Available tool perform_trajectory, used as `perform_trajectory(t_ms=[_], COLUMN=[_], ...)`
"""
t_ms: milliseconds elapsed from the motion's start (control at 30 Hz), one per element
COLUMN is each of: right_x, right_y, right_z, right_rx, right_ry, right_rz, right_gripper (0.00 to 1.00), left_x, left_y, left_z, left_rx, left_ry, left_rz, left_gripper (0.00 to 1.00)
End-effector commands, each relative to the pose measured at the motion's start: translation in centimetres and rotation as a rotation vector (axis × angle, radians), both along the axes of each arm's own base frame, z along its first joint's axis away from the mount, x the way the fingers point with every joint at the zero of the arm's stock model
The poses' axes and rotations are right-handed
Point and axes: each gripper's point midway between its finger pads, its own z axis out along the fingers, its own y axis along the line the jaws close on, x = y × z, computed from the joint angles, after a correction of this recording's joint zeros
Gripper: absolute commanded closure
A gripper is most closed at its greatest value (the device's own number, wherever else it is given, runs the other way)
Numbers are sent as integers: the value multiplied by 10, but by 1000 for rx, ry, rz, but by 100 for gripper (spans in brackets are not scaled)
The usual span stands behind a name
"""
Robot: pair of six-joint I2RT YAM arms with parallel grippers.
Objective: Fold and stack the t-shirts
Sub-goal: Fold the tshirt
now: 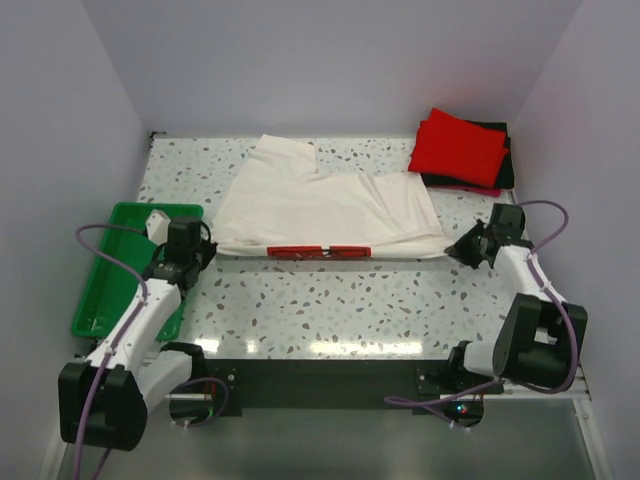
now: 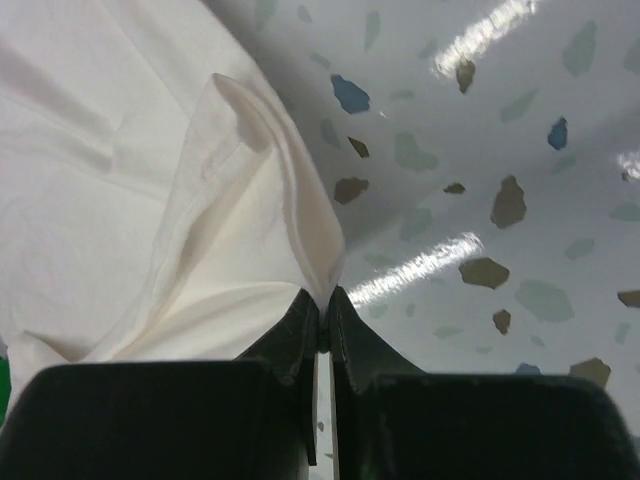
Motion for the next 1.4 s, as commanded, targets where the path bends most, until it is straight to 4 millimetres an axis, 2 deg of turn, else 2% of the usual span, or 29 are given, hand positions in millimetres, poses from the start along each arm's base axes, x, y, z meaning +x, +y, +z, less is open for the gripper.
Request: perform_trajectory(t_ms=[0, 267, 433, 467, 533, 567, 600, 667, 700, 800, 867, 1000, 1067, 1100, 1167, 1233, 1267, 1333, 1367], right_x=[-33, -87, -113, -115, -117, -117, -116, -113, -112, -96, -81, -67, -65, -63, -64, -63, -63, -63, -61], right_y=[-9, -11, -4, -4, -6, -5, -6, -7, -7, -5, 5, 9, 10, 18, 24, 43, 51, 81, 86], right_z=[-4, -4, -3, -2, -2, 0, 1, 7, 10, 26, 44, 66, 68, 69, 69, 67, 67, 65, 62], right_rx=[-30, -56, -39, -48, -55, -53, -57, -63, -71, -84, -61, -99, -124, -131, -147, -136, -128, -91, -102], right_ry=[60, 121, 144, 133, 135, 130, 131, 129, 124, 44, -76, -182, -188, -196, -199, -223, -237, -262, -256], right_rz=[-13, -47, -73, -86, -111, -103, -99, -91, -61, 17, 82, 110, 117, 145, 157, 207, 224, 290, 293], right_gripper=[100, 100, 100, 94, 83, 73, 68, 60, 58, 48, 42, 40, 40, 40, 40, 40, 40, 41, 41], left_x=[-28, -76, -91, -93, -96, -96, -94, -91, -86, -75, -64, -56, -53, -51, -51, -46, -47, -45, -49], left_y=[11, 7, -1, -5, -8, -9, -9, -9, -8, -11, -14, -12, -12, -11, -13, -17, -19, -25, -25], left_z=[-11, -38, -44, -46, -48, -48, -45, -38, -29, -12, 0, 8, 14, 16, 11, 9, -3, -10, -23], left_rx=[39, -23, -75, -86, -106, -105, -102, -82, -68, -38, -11, 39, 48, 54, 52, 39, 33, 10, 7], left_ry=[44, 72, 64, 65, 77, 81, 83, 81, 67, 16, -24, -19, -33, -42, -40, -51, -23, -18, 15], left_rz=[27, 27, 17, 10, 5, 1, -1, -23, -31, -91, -134, -171, -171, -175, -184, -197, -203, -210, -207], left_gripper=[100, 100, 100, 96, 79, 59, 50, 36, 34, 33, 33, 33, 34, 35, 36, 37, 38, 39, 40])
